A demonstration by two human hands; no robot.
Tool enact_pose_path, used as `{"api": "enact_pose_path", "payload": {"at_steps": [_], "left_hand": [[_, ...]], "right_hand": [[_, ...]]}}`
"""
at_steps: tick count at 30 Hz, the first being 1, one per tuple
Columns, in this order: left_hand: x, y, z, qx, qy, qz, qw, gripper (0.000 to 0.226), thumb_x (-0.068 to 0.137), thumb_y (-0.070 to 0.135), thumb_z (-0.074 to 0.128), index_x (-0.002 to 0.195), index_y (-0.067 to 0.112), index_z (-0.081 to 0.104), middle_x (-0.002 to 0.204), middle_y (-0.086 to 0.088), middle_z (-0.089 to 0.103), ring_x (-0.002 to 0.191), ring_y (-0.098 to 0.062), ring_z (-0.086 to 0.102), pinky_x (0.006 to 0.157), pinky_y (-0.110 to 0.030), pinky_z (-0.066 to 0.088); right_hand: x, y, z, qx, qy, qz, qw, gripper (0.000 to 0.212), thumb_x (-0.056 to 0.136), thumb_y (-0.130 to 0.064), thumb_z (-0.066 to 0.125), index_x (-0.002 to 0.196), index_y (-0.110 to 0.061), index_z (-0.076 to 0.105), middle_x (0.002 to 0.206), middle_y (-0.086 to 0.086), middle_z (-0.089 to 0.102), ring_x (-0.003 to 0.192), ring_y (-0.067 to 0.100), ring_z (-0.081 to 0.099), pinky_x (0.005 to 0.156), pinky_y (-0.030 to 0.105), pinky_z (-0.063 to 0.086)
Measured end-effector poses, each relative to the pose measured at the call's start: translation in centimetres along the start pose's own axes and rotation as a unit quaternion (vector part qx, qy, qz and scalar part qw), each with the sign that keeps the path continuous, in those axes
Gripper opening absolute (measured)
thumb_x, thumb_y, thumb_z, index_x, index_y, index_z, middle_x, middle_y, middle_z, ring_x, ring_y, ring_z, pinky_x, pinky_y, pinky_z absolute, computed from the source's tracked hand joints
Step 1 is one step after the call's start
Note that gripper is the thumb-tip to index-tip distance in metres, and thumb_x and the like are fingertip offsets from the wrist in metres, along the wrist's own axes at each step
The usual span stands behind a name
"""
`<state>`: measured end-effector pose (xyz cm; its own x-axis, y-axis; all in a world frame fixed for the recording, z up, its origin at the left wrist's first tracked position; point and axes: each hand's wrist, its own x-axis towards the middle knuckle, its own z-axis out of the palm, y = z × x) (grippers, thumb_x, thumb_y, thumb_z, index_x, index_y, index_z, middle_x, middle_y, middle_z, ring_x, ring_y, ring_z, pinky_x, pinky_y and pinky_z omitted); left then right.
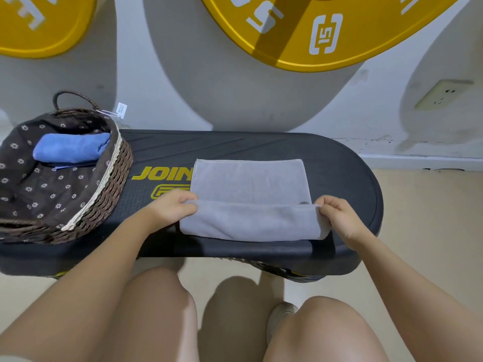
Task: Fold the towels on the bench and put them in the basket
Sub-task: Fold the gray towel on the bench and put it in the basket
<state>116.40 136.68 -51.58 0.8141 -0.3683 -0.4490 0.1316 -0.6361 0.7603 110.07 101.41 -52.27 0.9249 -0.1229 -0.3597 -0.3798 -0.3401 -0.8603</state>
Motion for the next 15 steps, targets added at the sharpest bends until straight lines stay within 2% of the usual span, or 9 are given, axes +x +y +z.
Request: {"api": "enact_pose_path", "payload": {"at_steps": [1, 3, 6, 8, 10, 15], "left_hand": [[0.5, 0.1, 0.0, -0.065, 0.045, -0.007, 0.997, 0.027, 0.072, 0.030, 0.057, 0.065, 0.005, 0.049, 0.065, -0.003, 0.046, 0.064, -0.015, 0.045, 0.063, -0.028, 0.033], [1.7, 0.4, 0.1, -0.213, 0.123, -0.022, 0.969, 0.015, 0.089, 0.016, 0.057, 0.078, 0.006, 0.055, 0.071, 0.003, 0.062, 0.067, -0.009, 0.058, 0.064, -0.022, 0.046], [3.8, 0.4, 0.2, -0.323, 0.176, -0.044, 0.929, 0.009, 0.094, 0.016, 0.052, 0.086, 0.014, 0.055, 0.085, -0.004, 0.065, 0.078, -0.017, 0.062, 0.076, -0.033, 0.050], [5.0, 0.3, 0.4, -0.334, 0.198, -0.047, 0.920, 0.011, 0.095, 0.018, 0.050, 0.086, 0.016, 0.055, 0.086, -0.006, 0.064, 0.078, -0.021, 0.060, 0.074, -0.037, 0.049], [6.3, 0.0, 0.5, -0.332, 0.233, -0.050, 0.913, 0.013, 0.096, 0.019, 0.050, 0.084, 0.018, 0.056, 0.082, -0.006, 0.061, 0.074, -0.021, 0.056, 0.068, -0.034, 0.045], [9.3, -1.0, 0.5, -0.232, 0.316, -0.051, 0.919, 0.016, 0.090, 0.024, 0.055, 0.084, 0.009, 0.055, 0.070, -0.008, 0.047, 0.065, -0.019, 0.041, 0.062, -0.031, 0.034]], "right_hand": [[0.9, -0.2, 0.1, 0.009, 0.026, 0.002, 1.000, 0.018, 0.087, -0.012, 0.046, 0.072, -0.006, 0.054, 0.065, 0.002, 0.050, 0.062, 0.014, 0.041, 0.057, 0.026, 0.031], [2.7, -0.5, 0.2, 0.036, 0.061, 0.010, 0.997, 0.019, 0.094, -0.009, 0.046, 0.079, -0.008, 0.057, 0.066, -0.002, 0.052, 0.061, 0.010, 0.044, 0.058, 0.024, 0.035], [5.5, -0.9, 0.4, 0.053, 0.103, 0.012, 0.993, 0.016, 0.094, -0.015, 0.049, 0.082, -0.011, 0.058, 0.072, -0.003, 0.054, 0.069, 0.012, 0.047, 0.067, 0.026, 0.040], [7.3, -1.1, 0.7, 0.010, 0.134, 0.010, 0.991, 0.015, 0.094, -0.018, 0.047, 0.088, -0.010, 0.057, 0.077, -0.003, 0.054, 0.074, 0.014, 0.047, 0.063, 0.027, 0.037], [9.0, -1.3, 1.1, -0.026, 0.151, 0.007, 0.988, 0.016, 0.095, -0.021, 0.044, 0.092, -0.010, 0.055, 0.080, -0.002, 0.053, 0.077, 0.015, 0.046, 0.061, 0.026, 0.036], [12.7, -1.7, 1.3, -0.087, 0.129, 0.041, 0.987, 0.022, 0.094, -0.027, 0.048, 0.092, -0.007, 0.058, 0.081, 0.001, 0.056, 0.081, 0.019, 0.050, 0.065, 0.030, 0.038]]}}
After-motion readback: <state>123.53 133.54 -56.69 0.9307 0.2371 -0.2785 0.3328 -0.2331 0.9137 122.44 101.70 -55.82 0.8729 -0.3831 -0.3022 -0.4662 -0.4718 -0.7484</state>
